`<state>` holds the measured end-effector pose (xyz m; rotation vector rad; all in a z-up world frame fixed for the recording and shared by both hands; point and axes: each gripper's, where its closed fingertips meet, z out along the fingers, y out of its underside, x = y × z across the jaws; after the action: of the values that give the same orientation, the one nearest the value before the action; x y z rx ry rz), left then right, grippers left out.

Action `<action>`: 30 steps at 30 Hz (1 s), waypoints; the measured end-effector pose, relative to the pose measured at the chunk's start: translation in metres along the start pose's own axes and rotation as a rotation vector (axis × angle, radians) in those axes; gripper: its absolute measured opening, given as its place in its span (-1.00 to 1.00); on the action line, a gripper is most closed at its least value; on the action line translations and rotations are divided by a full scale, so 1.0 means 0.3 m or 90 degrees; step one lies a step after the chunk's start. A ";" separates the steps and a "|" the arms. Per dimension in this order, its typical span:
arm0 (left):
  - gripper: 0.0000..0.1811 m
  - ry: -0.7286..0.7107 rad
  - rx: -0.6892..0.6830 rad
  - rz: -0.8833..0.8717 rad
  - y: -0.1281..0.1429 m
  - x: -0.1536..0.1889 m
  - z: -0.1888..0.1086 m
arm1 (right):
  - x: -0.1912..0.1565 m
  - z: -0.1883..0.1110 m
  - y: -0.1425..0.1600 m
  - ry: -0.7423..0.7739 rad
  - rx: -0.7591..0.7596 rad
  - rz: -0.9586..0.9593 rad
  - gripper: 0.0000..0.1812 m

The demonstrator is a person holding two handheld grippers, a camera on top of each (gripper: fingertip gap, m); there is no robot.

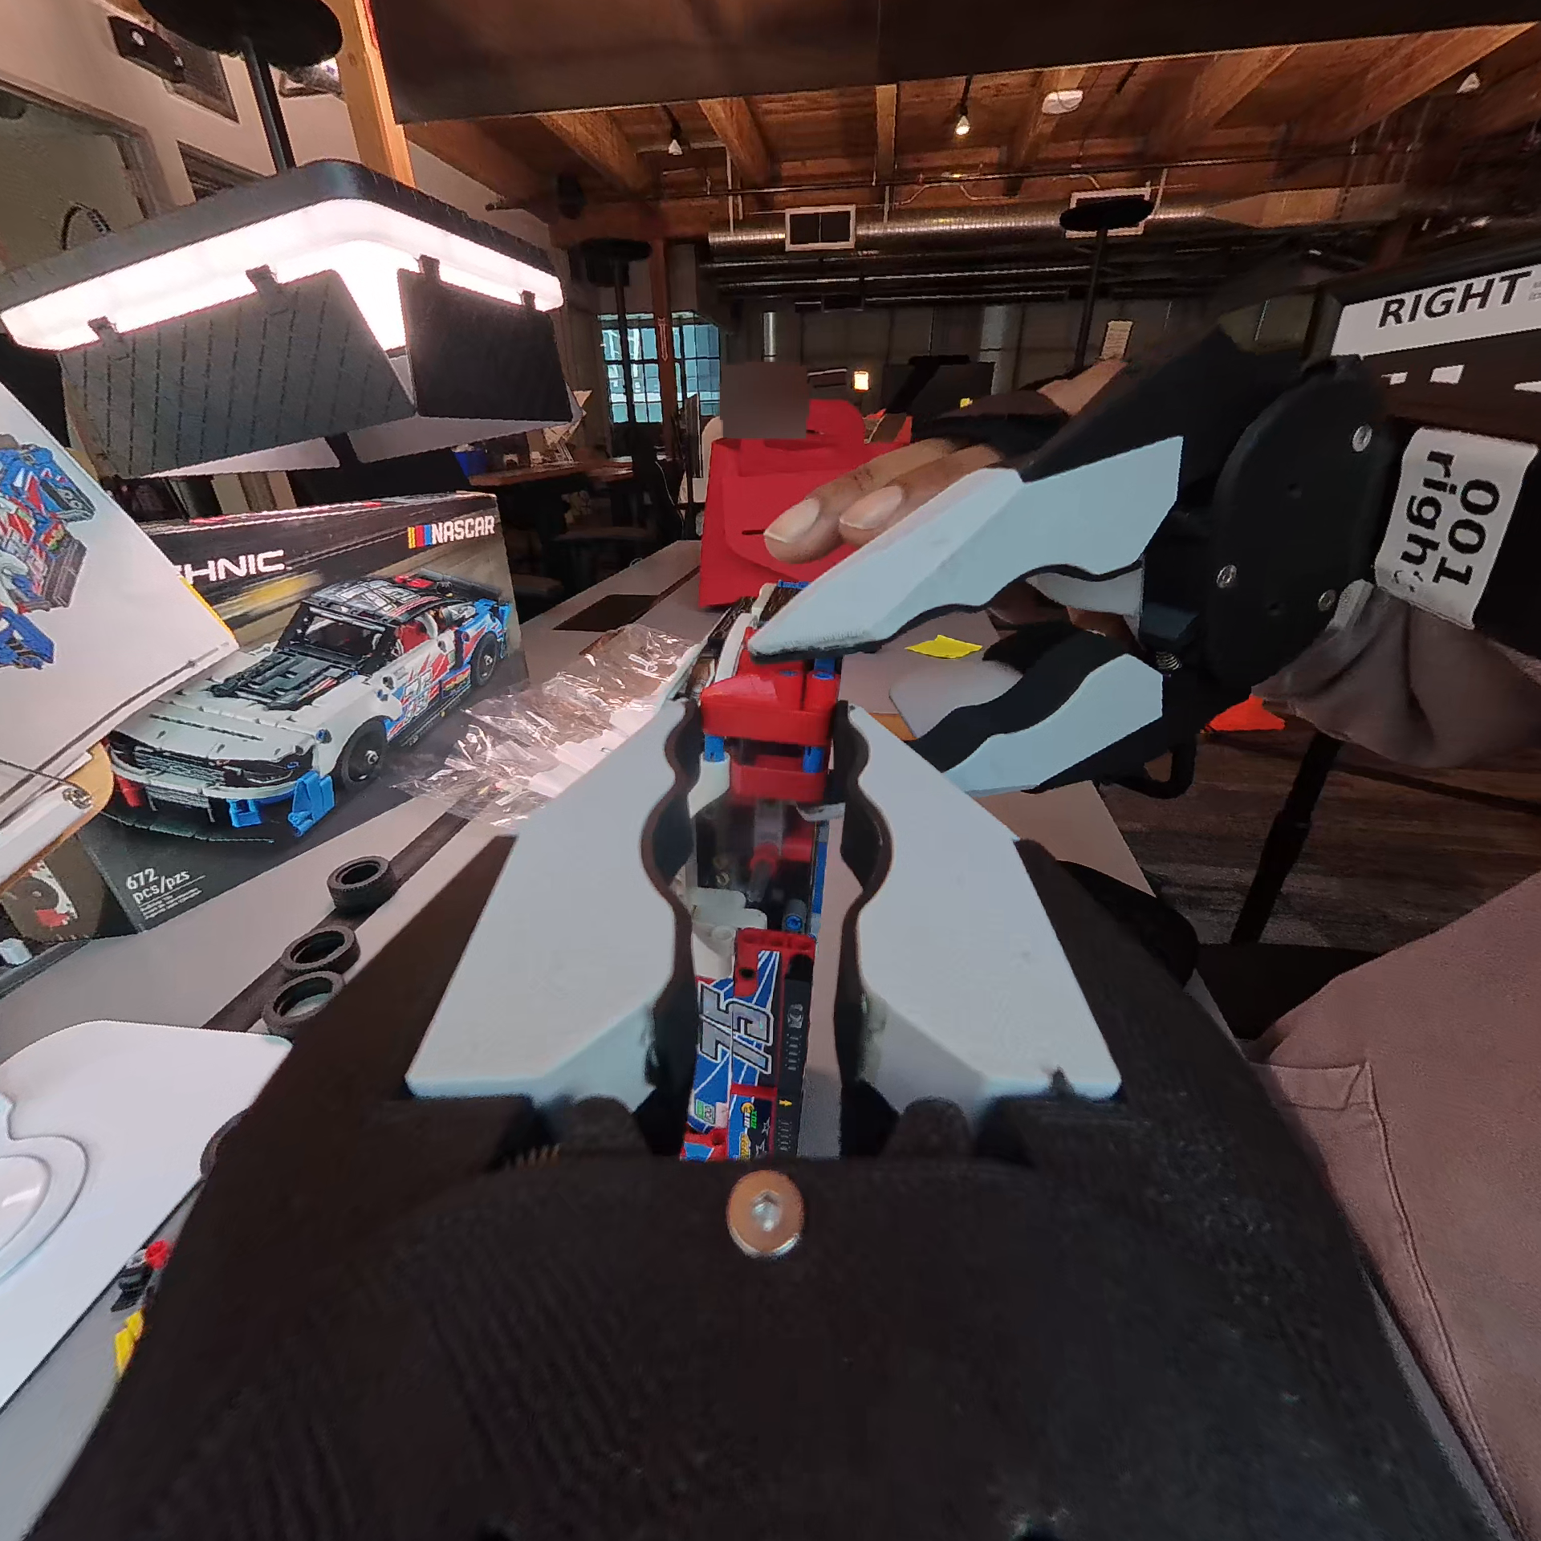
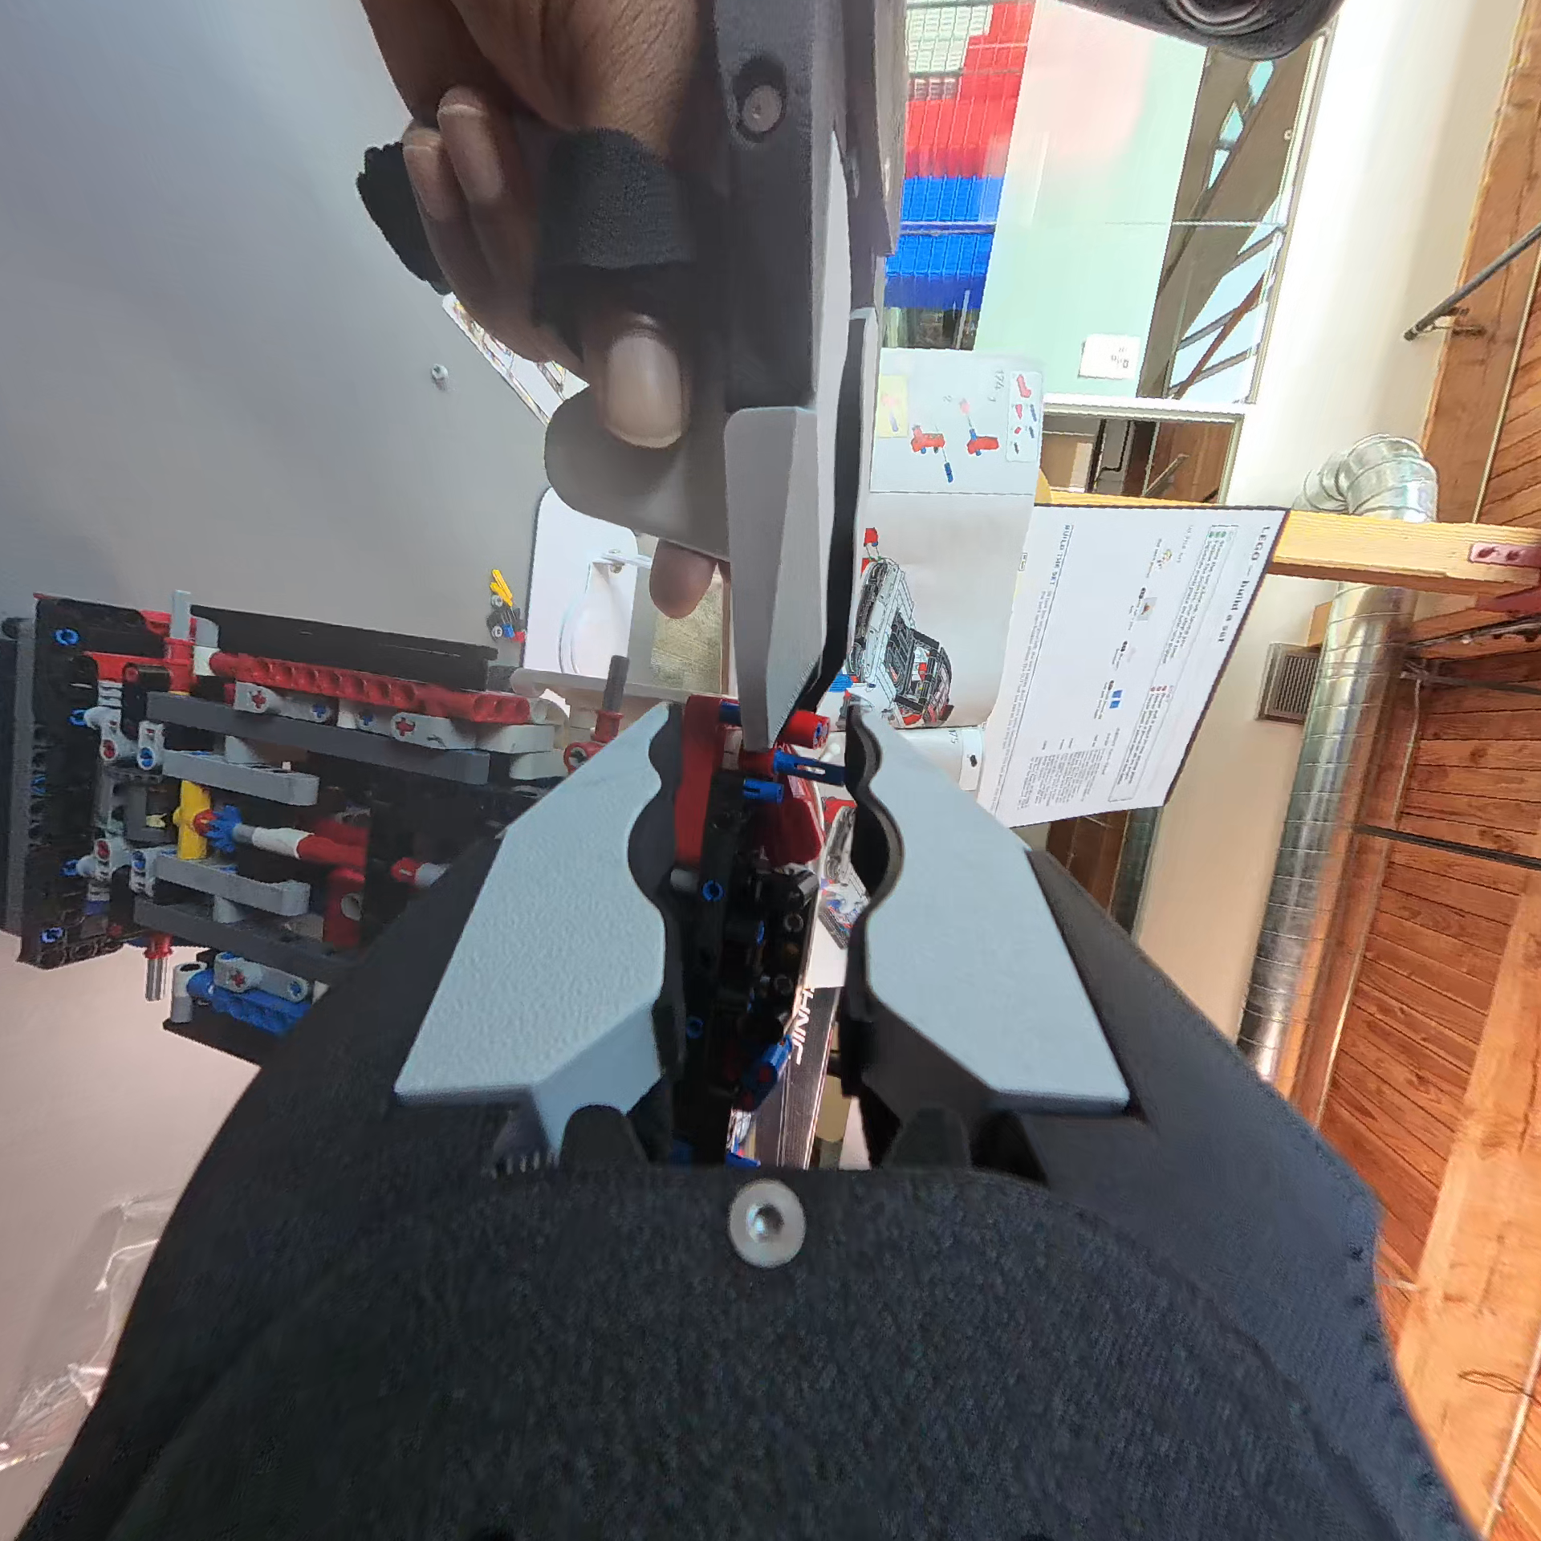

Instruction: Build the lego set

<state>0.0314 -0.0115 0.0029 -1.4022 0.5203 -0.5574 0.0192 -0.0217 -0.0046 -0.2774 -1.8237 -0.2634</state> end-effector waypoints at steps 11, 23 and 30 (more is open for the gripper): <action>-0.67 -0.006 0.001 -0.014 0.003 -0.005 0.000 | -0.005 0.008 0.005 0.013 -0.042 -0.023 -0.64; -0.55 0.041 -0.010 -0.006 0.011 0.020 -0.008 | -0.003 0.014 0.012 0.042 -0.052 -0.005 -0.64; -0.42 0.054 -0.050 0.050 0.040 0.007 -0.042 | -0.002 0.021 0.014 0.037 -0.054 -0.012 -0.64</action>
<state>0.0257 -0.0214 -0.0102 -1.4304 0.6691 -0.5388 0.0149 -0.0156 -0.0067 -0.3082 -1.7610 -0.3588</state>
